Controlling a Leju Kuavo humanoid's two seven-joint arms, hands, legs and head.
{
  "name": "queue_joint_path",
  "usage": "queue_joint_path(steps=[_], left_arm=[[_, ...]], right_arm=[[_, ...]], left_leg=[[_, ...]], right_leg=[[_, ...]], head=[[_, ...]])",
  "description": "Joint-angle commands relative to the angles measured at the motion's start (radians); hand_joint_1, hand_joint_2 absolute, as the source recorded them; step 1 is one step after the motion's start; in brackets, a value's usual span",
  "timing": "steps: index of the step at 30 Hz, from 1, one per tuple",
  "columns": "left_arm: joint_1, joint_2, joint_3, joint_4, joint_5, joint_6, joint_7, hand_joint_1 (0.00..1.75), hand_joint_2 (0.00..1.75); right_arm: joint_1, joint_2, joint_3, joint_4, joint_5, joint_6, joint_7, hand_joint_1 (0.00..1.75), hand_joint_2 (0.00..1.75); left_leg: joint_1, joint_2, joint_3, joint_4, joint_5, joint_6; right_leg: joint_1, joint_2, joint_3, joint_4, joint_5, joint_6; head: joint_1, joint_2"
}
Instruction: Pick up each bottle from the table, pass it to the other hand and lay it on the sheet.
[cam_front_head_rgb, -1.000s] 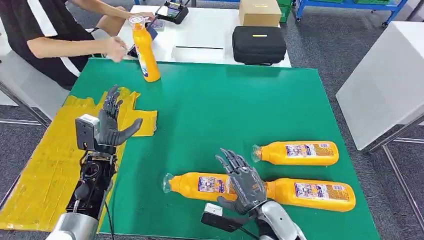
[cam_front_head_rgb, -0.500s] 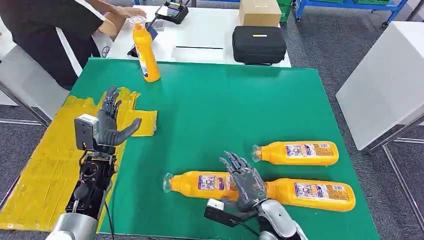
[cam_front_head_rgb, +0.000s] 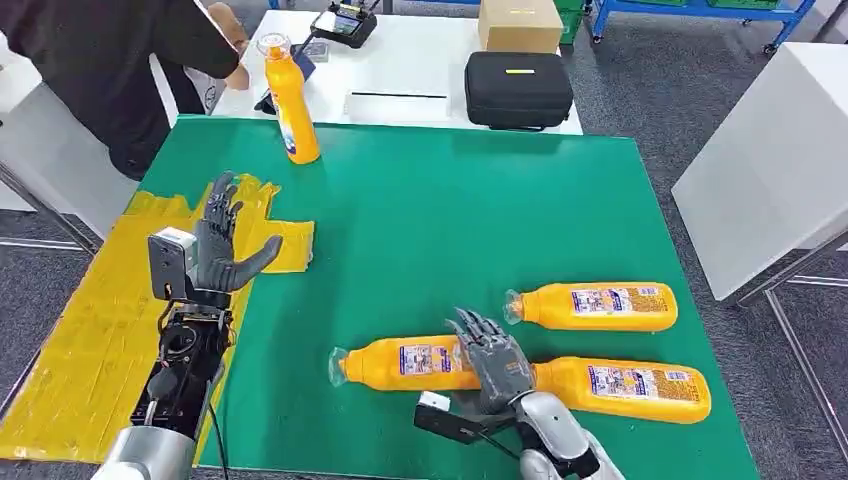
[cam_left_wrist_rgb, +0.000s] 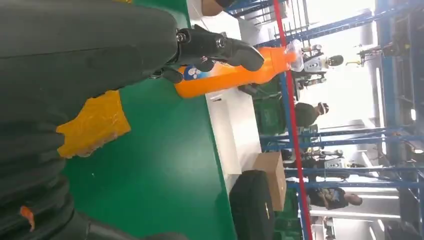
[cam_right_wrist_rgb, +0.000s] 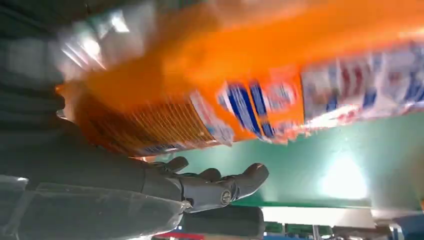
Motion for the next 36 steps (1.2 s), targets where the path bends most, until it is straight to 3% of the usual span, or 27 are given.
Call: queue_joint_path(steps=[1,3,4,5,6,7,8,10,14,17,23,36], left_arm=[[-0.025,0.009,0.016,0.027,0.002,0.000,0.008,0.00,1.75],[-0.025,0.009,0.016,0.027,0.002,0.000,0.008,0.00,1.75],[-0.026,0.009,0.016,0.028,0.002,0.000,0.008,0.00,1.75],[-0.026,0.009,0.017,0.028,0.002,0.001,0.009,0.00,1.75],[-0.027,0.010,0.017,0.029,0.002,0.001,0.009,0.00,1.75],[-0.027,0.010,0.018,0.030,0.003,0.002,0.008,0.00,1.75],[-0.026,0.011,0.019,0.029,0.004,0.002,0.008,0.00,1.75],[-0.023,0.012,0.020,0.029,0.004,0.003,0.008,0.00,1.75],[-0.020,0.012,0.020,0.029,0.005,0.003,0.006,0.00,1.75],[-0.017,0.017,0.023,0.028,0.009,0.003,0.001,0.00,1.75],[-0.010,0.021,0.018,0.025,0.020,0.009,-0.007,0.00,1.75],[0.014,0.012,0.021,-0.026,0.023,0.004,0.001,0.00,1.75]], right_arm=[[-0.047,0.010,0.000,0.109,-0.001,0.010,-0.004,0.00,1.75],[-0.047,0.010,0.000,0.109,-0.001,0.010,-0.004,0.00,1.75],[-0.049,0.009,0.005,0.115,0.001,0.012,-0.005,0.09,1.75],[-0.052,0.007,0.008,0.120,0.002,0.014,-0.006,0.35,1.75],[-0.053,0.004,0.011,0.123,0.002,0.014,-0.009,0.75,1.75],[-0.058,0.002,0.015,0.130,-0.001,0.011,-0.014,0.98,1.75],[-0.063,0.001,0.015,0.135,-0.003,0.009,-0.018,1.47,1.75],[-0.071,0.002,0.015,0.143,-0.006,0.007,-0.021,1.59,1.75],[-0.079,0.001,0.013,0.150,-0.008,0.008,-0.024,1.61,1.75],[-0.098,-0.003,0.013,0.180,-0.014,0.011,-0.037,1.75,1.75],[-0.134,-0.006,0.026,0.244,-0.034,-0.019,-0.068,1.75,1.75],[-0.131,0.009,0.012,0.202,-0.043,-0.054,-0.064,1.75,1.75]], left_leg=[[0.000,0.002,0.005,-0.001,-0.002,-0.002],[0.000,0.003,0.005,-0.001,-0.002,-0.002],[0.000,0.002,0.003,-0.001,-0.001,-0.001],[0.001,0.002,0.005,-0.001,-0.002,-0.002],[0.001,0.003,0.007,0.000,-0.003,-0.003],[0.001,0.002,0.004,0.000,-0.002,-0.002],[0.000,0.002,0.006,0.000,-0.002,-0.002],[0.001,0.003,0.005,-0.001,-0.002,-0.002],[0.000,0.002,0.004,-0.001,-0.001,-0.002],[0.000,0.003,0.006,-0.001,-0.002,-0.002],[0.000,0.004,0.007,-0.001,-0.002,-0.002],[0.000,0.002,0.004,0.000,-0.001,-0.001]], right_leg=[[0.001,0.000,0.005,-0.001,-0.002,-0.002],[0.001,0.000,0.005,-0.001,-0.002,-0.002],[0.001,0.000,0.003,-0.001,-0.001,-0.001],[0.001,0.000,0.004,-0.001,-0.001,-0.002],[0.001,0.000,0.006,-0.001,-0.002,-0.002],[0.001,0.000,0.004,-0.001,-0.001,-0.002],[0.001,0.000,0.005,-0.001,-0.002,-0.002],[0.001,0.001,0.005,-0.001,-0.001,-0.002],[0.000,0.000,0.004,-0.001,-0.001,-0.002],[0.001,0.001,0.005,-0.001,-0.001,-0.002],[0.001,0.001,0.006,-0.001,-0.001,-0.002],[0.001,0.000,0.003,-0.001,-0.001,-0.001]], head=[[0.000,0.000],[0.000,0.000],[0.000,0.000],[0.000,0.000],[0.000,0.000],[0.000,0.000],[0.000,0.000],[0.000,0.000],[0.000,0.000],[0.000,0.000],[0.000,0.000],[0.000,0.000]])
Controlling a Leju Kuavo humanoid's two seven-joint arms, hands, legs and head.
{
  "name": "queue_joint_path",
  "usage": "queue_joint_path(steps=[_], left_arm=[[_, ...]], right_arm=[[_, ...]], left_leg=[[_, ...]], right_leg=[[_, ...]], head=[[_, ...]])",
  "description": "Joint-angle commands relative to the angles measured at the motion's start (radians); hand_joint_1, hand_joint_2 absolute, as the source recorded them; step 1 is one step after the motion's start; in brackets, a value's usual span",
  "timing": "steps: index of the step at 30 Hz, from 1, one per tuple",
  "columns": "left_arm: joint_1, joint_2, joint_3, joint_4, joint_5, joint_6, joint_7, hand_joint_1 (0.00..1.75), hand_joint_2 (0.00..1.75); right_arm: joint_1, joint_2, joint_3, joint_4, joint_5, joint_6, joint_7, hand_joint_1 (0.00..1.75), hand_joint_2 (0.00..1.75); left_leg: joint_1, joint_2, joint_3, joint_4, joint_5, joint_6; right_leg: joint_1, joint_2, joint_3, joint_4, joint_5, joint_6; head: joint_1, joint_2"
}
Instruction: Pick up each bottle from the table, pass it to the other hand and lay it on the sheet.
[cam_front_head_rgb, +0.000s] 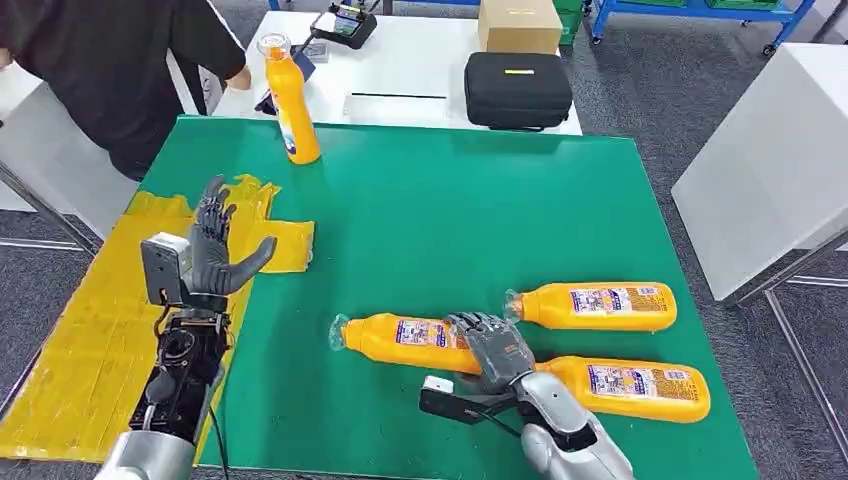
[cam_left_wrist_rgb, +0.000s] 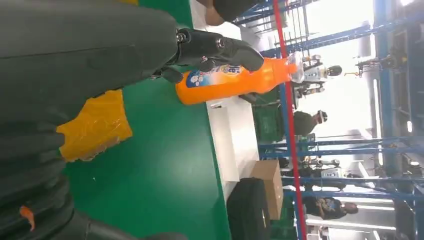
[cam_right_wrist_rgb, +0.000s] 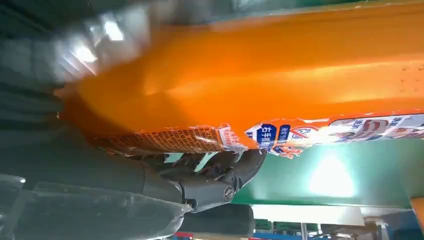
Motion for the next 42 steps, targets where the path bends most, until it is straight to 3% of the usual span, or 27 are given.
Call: queue_joint_path(steps=[1,6,14,17,21,27,34,42], left_arm=[[0.002,0.011,0.016,-0.022,0.002,-0.006,0.012,0.00,1.75],[0.018,0.003,0.012,-0.058,-0.011,-0.009,0.016,0.00,1.75],[0.020,0.002,0.011,-0.063,-0.012,-0.009,0.017,0.00,1.75],[0.030,-0.005,0.001,-0.096,-0.020,-0.006,0.019,0.00,1.75],[0.066,-0.016,-0.025,-0.192,-0.011,-0.040,0.033,0.00,1.75],[0.135,-0.023,-0.143,-0.372,0.046,-0.143,0.093,0.00,1.75],[0.104,-0.002,-0.306,-0.402,0.069,-0.188,0.127,0.00,1.75],[0.045,0.005,-0.399,-0.366,0.091,-0.187,0.136,0.00,1.75]], right_arm=[[-0.031,0.017,0.008,0.062,-0.008,-0.026,0.003,1.75,1.75],[-0.013,0.078,-0.099,-0.043,-0.103,-0.113,0.003,1.75,1.75],[-0.010,0.083,-0.110,-0.052,-0.113,-0.114,0.009,1.75,1.75],[0.014,0.152,-0.189,-0.127,-0.211,-0.195,-0.048,1.75,1.75],[0.041,0.205,-0.232,-0.222,-0.247,-0.216,-0.057,1.75,1.75],[0.087,0.249,-0.312,-0.293,-0.446,-0.296,-0.205,1.75,1.75],[0.060,0.276,-0.310,-0.241,-0.693,-0.260,-0.385,1.75,1.75],[-0.018,0.278,-0.229,-0.118,-0.734,-0.223,-0.419,1.75,1.75]], left_leg=[[0.000,0.002,0.004,0.000,-0.002,-0.002],[0.000,0.002,0.003,0.000,-0.002,-0.002],[0.000,0.001,0.003,0.000,-0.002,-0.002],[0.000,0.003,0.004,0.001,-0.003,-0.002],[0.000,0.002,0.002,0.001,-0.003,-0.002],[0.000,0.000,0.003,0.002,-0.004,-0.002],[0.000,-0.001,0.002,0.002,-0.003,-0.003],[0.000,0.001,-0.001,0.000,-0.001,-0.001]], right_leg=[[0.000,0.000,0.004,0.000,-0.001,-0.002],[0.000,0.001,0.003,0.000,-0.001,-0.002],[0.000,0.000,0.002,0.000,-0.002,-0.001],[0.000,0.001,0.003,0.001,-0.002,-0.002],[0.000,0.000,0.001,0.002,-0.002,-0.002],[0.001,-0.003,0.003,0.002,-0.004,-0.002],[0.001,-0.004,0.003,0.002,-0.004,-0.003],[0.001,0.000,-0.001,0.000,0.000,-0.001]], head=[[0.000,0.000],[0.000,0.000],[0.000,0.000],[0.000,0.000],[0.000,0.000],[0.000,0.000],[0.000,0.000],[0.000,0.000]])
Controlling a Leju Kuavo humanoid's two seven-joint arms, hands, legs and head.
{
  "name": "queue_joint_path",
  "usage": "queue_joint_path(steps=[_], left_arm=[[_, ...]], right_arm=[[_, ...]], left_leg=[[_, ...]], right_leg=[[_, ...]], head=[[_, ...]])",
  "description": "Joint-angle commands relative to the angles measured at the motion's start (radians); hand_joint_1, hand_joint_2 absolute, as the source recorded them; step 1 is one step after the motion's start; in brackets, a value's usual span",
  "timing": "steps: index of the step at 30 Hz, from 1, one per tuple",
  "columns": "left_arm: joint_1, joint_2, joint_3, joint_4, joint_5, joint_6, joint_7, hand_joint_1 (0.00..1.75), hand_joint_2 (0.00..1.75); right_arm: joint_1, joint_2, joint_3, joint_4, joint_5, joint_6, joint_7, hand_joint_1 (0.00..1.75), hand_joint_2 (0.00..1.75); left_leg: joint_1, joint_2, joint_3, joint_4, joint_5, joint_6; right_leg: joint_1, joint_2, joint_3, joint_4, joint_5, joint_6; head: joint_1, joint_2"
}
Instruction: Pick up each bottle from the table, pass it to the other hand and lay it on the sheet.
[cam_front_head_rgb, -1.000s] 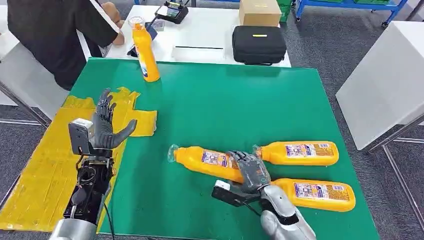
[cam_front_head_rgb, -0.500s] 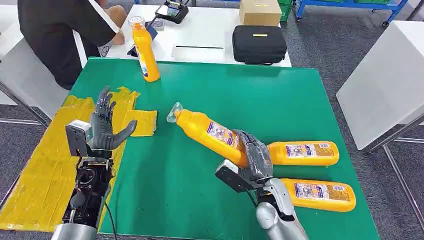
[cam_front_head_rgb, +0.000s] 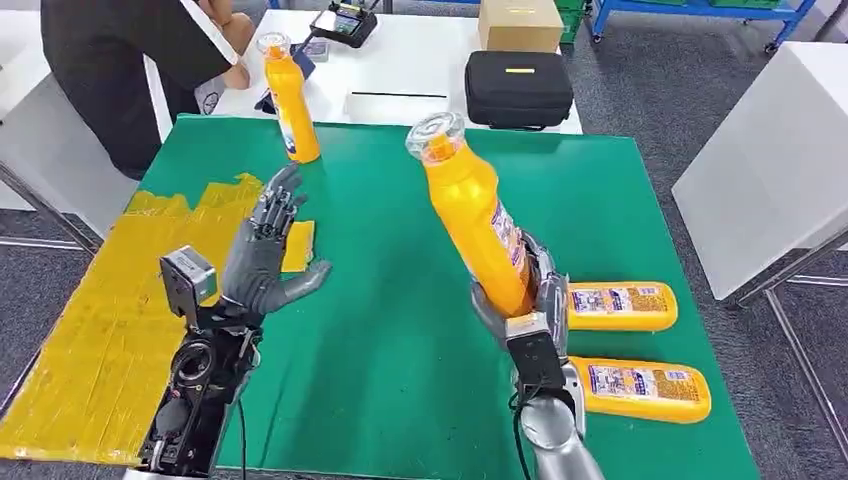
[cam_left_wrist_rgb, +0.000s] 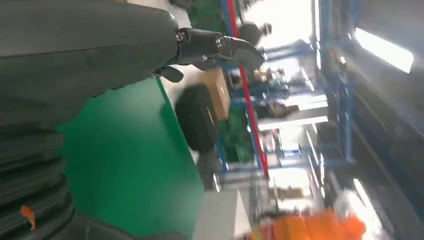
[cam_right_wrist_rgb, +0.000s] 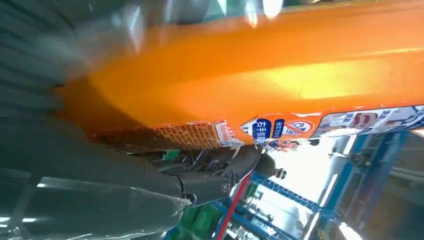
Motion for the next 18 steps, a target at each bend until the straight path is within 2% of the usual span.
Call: queue_joint_path(steps=[1,4,6,9,12,18], left_arm=[[-0.086,0.035,-0.143,0.026,0.018,0.005,0.013,0.00,1.75],[-0.087,0.038,-0.144,0.024,0.022,0.005,0.014,0.00,1.75],[-0.086,0.043,-0.149,0.014,0.023,0.007,0.014,0.00,1.75],[-0.089,0.045,-0.160,0.005,0.029,0.002,0.015,0.00,1.75],[-0.105,0.039,-0.168,0.028,0.040,-0.009,0.019,0.00,1.75],[-0.105,0.039,-0.168,0.028,0.040,-0.009,0.019,0.00,1.75]], right_arm=[[-0.108,0.029,0.055,0.157,-0.027,0.033,-0.016,1.75,1.75],[-0.114,0.029,0.067,0.173,-0.024,0.038,-0.016,1.75,1.75],[-0.125,0.031,0.086,0.203,-0.017,0.048,-0.013,1.71,1.75],[-0.154,0.042,0.118,0.278,0.001,0.054,-0.009,1.75,1.75],[-0.177,0.049,0.142,0.338,0.014,0.041,-0.011,1.75,1.75],[-0.177,0.049,0.142,0.338,0.014,0.041,-0.011,1.75,1.75]], left_leg=[[0.000,0.003,0.005,0.000,-0.002,-0.002],[0.001,0.002,0.002,0.000,-0.001,-0.001],[0.001,0.003,0.006,-0.001,-0.002,-0.002],[0.001,0.005,0.007,0.000,-0.003,-0.003],[0.001,0.003,0.003,0.000,-0.001,-0.002],[0.001,0.003,0.006,0.000,-0.002,-0.003]], right_leg=[[0.001,0.000,0.004,0.000,-0.002,-0.002],[0.001,0.001,0.002,0.000,0.000,-0.001],[0.001,0.001,0.006,0.000,-0.002,-0.002],[0.001,0.002,0.006,0.000,-0.002,-0.002],[0.001,0.001,0.003,-0.001,0.000,-0.001],[0.001,0.000,0.005,0.000,-0.002,-0.002]], head=[[0.000,0.000],[0.000,0.000],[0.000,0.000],[0.000,0.000],[0.000,0.000],[0.000,0.000]])
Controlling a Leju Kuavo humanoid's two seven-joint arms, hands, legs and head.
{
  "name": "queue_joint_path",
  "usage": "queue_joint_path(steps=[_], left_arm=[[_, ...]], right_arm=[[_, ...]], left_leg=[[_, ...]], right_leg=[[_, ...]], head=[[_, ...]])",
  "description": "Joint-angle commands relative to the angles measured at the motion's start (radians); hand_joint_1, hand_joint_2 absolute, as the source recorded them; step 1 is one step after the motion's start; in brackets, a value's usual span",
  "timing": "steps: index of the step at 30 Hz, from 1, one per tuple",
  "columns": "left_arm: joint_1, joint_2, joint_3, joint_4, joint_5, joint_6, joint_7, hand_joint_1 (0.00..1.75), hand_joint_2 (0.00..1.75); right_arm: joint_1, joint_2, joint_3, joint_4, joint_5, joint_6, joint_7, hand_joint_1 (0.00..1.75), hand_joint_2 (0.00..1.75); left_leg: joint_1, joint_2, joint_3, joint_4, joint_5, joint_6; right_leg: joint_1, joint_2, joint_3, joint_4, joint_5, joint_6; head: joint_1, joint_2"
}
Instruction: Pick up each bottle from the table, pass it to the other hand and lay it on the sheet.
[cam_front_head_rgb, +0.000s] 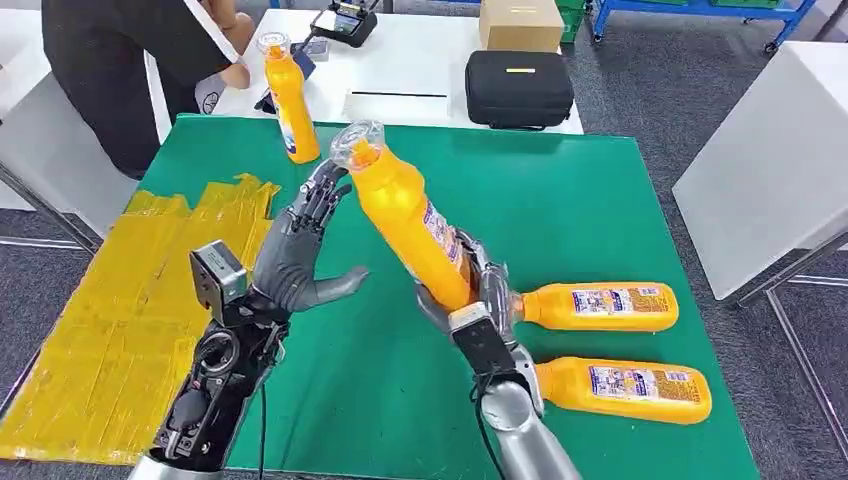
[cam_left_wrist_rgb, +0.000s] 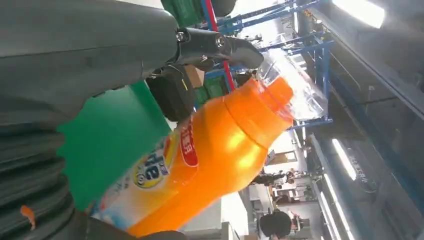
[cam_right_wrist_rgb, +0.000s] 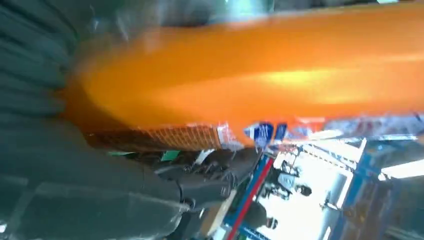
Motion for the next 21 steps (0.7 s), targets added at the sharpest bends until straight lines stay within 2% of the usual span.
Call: queue_joint_path(steps=[1,4,11,21], left_arm=[[-0.050,0.034,-0.028,0.040,0.003,-0.006,0.006,0.00,1.75],[-0.050,0.034,-0.028,0.040,0.003,-0.006,0.006,0.00,1.75],[-0.092,0.015,-0.030,0.125,0.050,-0.033,0.008,0.00,1.75],[-0.114,-0.003,0.003,0.203,0.089,-0.024,0.021,0.00,1.75]], right_arm=[[-0.063,0.004,0.036,0.133,0.003,-0.001,0.001,1.75,1.75],[-0.063,0.004,0.036,0.133,0.003,-0.001,0.001,1.75,1.75],[-0.056,0.035,0.127,0.210,0.064,-0.038,0.023,1.75,1.75],[-0.036,0.038,0.196,0.164,0.099,-0.063,0.044,1.75,1.75]], left_leg=[[0.000,0.002,0.004,0.000,-0.002,-0.002],[0.000,0.002,0.006,0.000,-0.003,-0.002],[0.000,0.001,0.006,-0.001,-0.002,-0.002],[0.001,0.001,0.007,0.000,-0.003,-0.002]], right_leg=[[0.001,0.000,0.004,0.000,-0.001,-0.002],[0.001,0.000,0.006,0.000,-0.002,-0.002],[0.001,-0.001,0.005,-0.001,-0.002,-0.002],[0.001,-0.001,0.006,0.000,-0.003,-0.002]], head=[[0.000,0.000],[0.000,0.000],[0.000,0.000],[0.000,0.000]])
